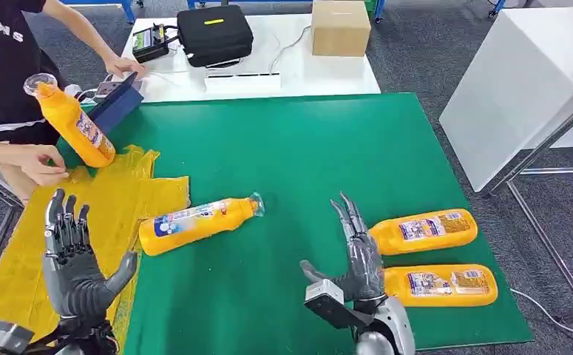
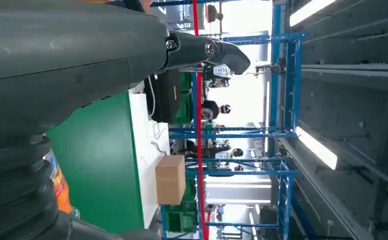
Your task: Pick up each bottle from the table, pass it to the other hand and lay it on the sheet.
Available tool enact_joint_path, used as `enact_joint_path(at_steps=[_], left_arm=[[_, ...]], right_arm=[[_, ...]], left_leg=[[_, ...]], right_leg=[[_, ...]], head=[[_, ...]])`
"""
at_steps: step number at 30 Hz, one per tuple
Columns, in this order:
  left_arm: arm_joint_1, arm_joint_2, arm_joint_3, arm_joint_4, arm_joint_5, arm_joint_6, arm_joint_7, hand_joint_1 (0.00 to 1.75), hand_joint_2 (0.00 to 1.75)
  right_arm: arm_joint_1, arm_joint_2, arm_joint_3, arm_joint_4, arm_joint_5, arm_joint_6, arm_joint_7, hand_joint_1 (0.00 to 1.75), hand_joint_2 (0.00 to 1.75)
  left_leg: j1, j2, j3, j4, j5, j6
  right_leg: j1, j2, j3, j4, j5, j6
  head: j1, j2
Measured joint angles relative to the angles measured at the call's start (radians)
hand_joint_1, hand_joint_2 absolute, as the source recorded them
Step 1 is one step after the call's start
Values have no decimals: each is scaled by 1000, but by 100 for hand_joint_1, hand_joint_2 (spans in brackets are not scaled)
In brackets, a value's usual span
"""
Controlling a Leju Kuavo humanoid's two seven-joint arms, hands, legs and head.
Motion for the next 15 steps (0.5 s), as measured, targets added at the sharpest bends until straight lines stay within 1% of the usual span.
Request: enact_joint_path(at_steps=[1,3,5,6,8,10,15], left_arm=[[3,-1,3,-5,6,-6,1,0,175],[9,-5,10,-11,34,-44,12,0,175],[16,-9,17,-17,53,-77,35,0,175],[18,-12,22,-17,53,-80,46,0,175],[21,-13,27,-17,51,-82,58,0,175],[21,-13,32,-16,51,-83,68,0,175],[14,-13,42,-5,51,-85,76,0,175]], right_arm=[[0,-8,1,-6,8,0,4,0,175],[0,-33,8,-20,79,-2,36,0,175],[0,-82,8,-39,162,23,85,0,175],[0,-120,3,-52,192,47,111,0,175],[0,-187,-19,-67,206,100,134,0,175],[0,-266,-67,-73,196,156,125,0,175],[1,-403,-164,-74,193,238,114,0,175]], left_leg=[[0,0,0,0,0,0],[0,0,0,0,0,0],[0,0,0,0,0,0],[0,-1,0,0,0,0],[-1,-1,0,1,0,0],[-2,-1,0,1,0,0],[-4,0,0,1,-1,3]], right_leg=[[0,0,0,0,0,0],[0,0,0,0,0,0],[0,0,0,0,0,0],[0,0,0,0,0,0],[-1,0,0,0,0,0],[-2,0,1,0,1,1],[-4,0,0,0,1,1]], head=[[0,0],[0,0],[0,0],[0,0],[0,0],[0,0],[-1,0]])
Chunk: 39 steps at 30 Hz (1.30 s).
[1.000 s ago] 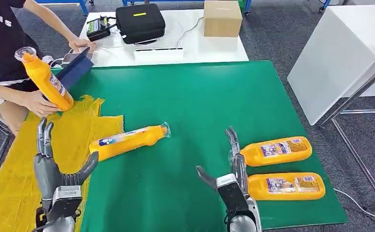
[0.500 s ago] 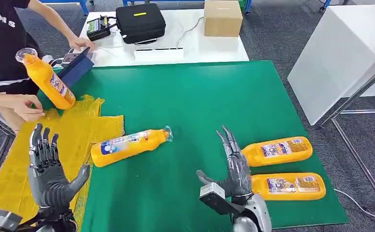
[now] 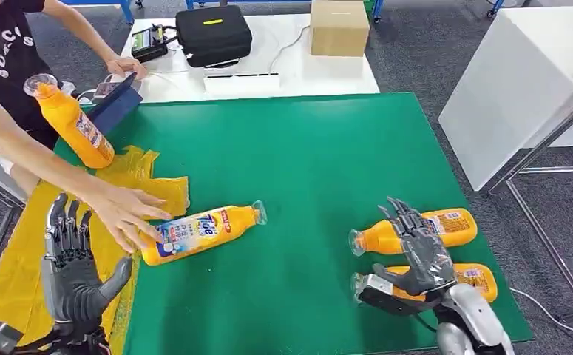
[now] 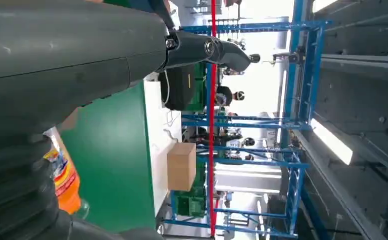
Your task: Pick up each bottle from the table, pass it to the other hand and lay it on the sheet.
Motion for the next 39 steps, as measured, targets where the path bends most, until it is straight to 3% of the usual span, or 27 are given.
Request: enact_joint_path(at_steps=[8,14,28,39], left_arm=[[-19,0,12,42,-1,2,25,0,175],[-39,0,14,75,-6,5,36,0,175],[-54,0,18,102,-11,10,44,0,175],[-63,-1,20,116,-11,-1,53,0,175]], right_arm=[[-43,-182,-175,54,-40,136,-14,0,175],[-104,-248,-183,147,10,148,-4,0,175],[-205,-266,-126,297,69,130,16,0,175],[-316,-223,15,486,128,124,22,0,175]], left_leg=[[0,0,0,0,0,0],[0,0,0,0,0,0],[0,0,-1,0,0,0],[0,0,0,0,1,1]], right_leg=[[0,0,0,0,0,0],[0,0,0,0,0,0],[0,0,0,0,0,0],[1,0,1,0,0,0]], head=[[0,0],[0,0],[0,0],[0,0]])
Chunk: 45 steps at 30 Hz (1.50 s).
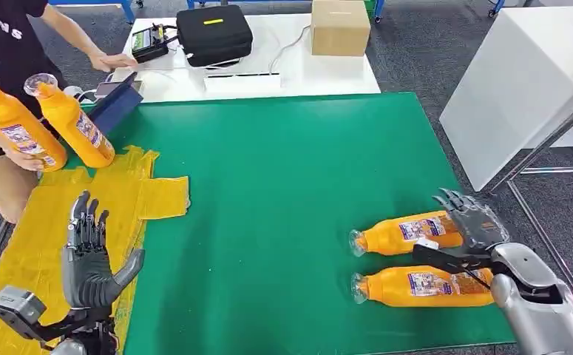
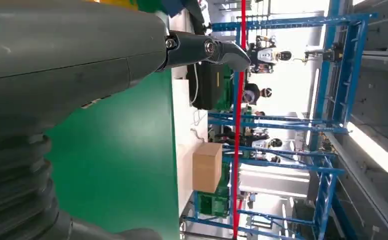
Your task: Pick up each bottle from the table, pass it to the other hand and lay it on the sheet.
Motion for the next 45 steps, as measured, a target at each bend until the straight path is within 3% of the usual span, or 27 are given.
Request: enact_joint_path(at_steps=[11,12,13,17,18,19,20,35,41,45], left_arm=[[-6,-5,0,6,3,0,7,0,175],[-6,-5,0,6,3,0,7,0,175],[-7,-5,0,7,4,0,9,0,175],[-9,-6,-1,7,4,3,14,0,175],[-8,-6,-1,7,3,3,14,0,175],[-9,-6,-1,7,1,3,16,0,175],[-9,-6,-1,7,0,5,17,0,175],[-9,-16,-2,8,-13,12,29,0,175],[-10,-16,-32,8,-76,18,35,0,175],[-11,-16,-53,8,-87,21,38,0,175]], right_arm=[[-127,23,143,198,49,-16,37,0,175],[-135,25,149,206,54,-16,40,21,175],[-154,28,166,227,67,-16,55,68,175],[-206,43,215,296,130,-37,122,68,175],[-216,46,224,311,142,-41,133,138,175],[-227,51,236,329,156,-50,145,162,175],[-236,55,245,344,163,-53,153,169,175],[-286,140,269,440,216,-206,214,175,175],[-211,244,144,324,-18,-310,131,175,175],[-183,296,75,234,-43,-309,129,175,175]], left_leg=[[0,3,1,0,0,0],[0,3,2,0,0,0],[0,4,3,0,0,0],[1,5,6,0,0,0],[1,4,6,0,0,0],[1,4,6,0,1,1],[1,4,6,0,1,1],[1,5,7,0,1,1],[1,3,5,0,1,1],[1,2,3,0,1,1]], right_leg=[[0,1,0,0,0,0],[0,1,0,0,0,0],[1,1,1,0,0,0],[1,1,5,0,0,0],[1,1,5,0,1,0],[1,1,5,0,1,1],[1,1,5,0,2,2],[1,1,6,0,2,2],[2,1,4,0,2,2],[2,0,3,0,2,2]], head=[[0,0],[0,0],[0,0],[0,0],[0,0],[0,0],[0,0],[0,0],[0,0],[0,0]])
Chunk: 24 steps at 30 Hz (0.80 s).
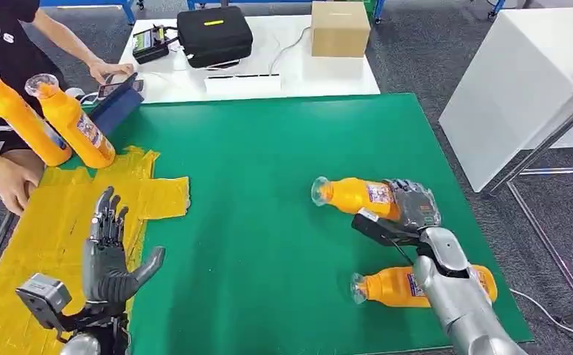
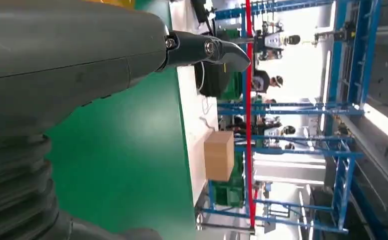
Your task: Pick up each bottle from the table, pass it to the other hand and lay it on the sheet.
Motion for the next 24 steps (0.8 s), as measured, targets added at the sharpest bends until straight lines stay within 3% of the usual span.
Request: enact_joint_path(at_steps=[8,11,14,16,19,24], left_arm=[[-1,0,-7,0,-1,0,0,0,175],[-1,0,-21,0,-29,-2,7,0,175],[-14,0,-57,6,-66,0,18,0,175],[-24,0,-82,17,-84,5,24,0,175],[-34,0,-116,32,-97,14,32,0,175],[-55,0,-156,61,-102,15,36,0,175]], right_arm=[[27,30,-50,-64,-15,-1,-9,175,175],[40,60,-92,-101,-172,12,-84,175,175],[53,116,-144,-174,-325,67,-126,154,175],[68,154,-164,-219,-361,81,-145,173,175],[94,198,-164,-268,-320,64,-166,175,175],[147,306,-122,-304,-523,226,-235,175,175]], left_leg=[[-1,0,-2,0,0,0],[-1,0,-2,0,0,0],[0,1,-2,0,0,0],[0,0,-2,0,0,0],[0,1,-3,0,0,0],[0,2,-3,0,0,0]], right_leg=[[-1,0,-2,0,0,0],[-1,0,-2,0,0,0],[0,0,-3,0,0,0],[0,0,-3,0,0,0],[1,0,-3,0,0,0],[1,1,-4,0,0,0]], head=[[0,0],[0,0],[0,0],[0,0],[0,0],[-1,0]])
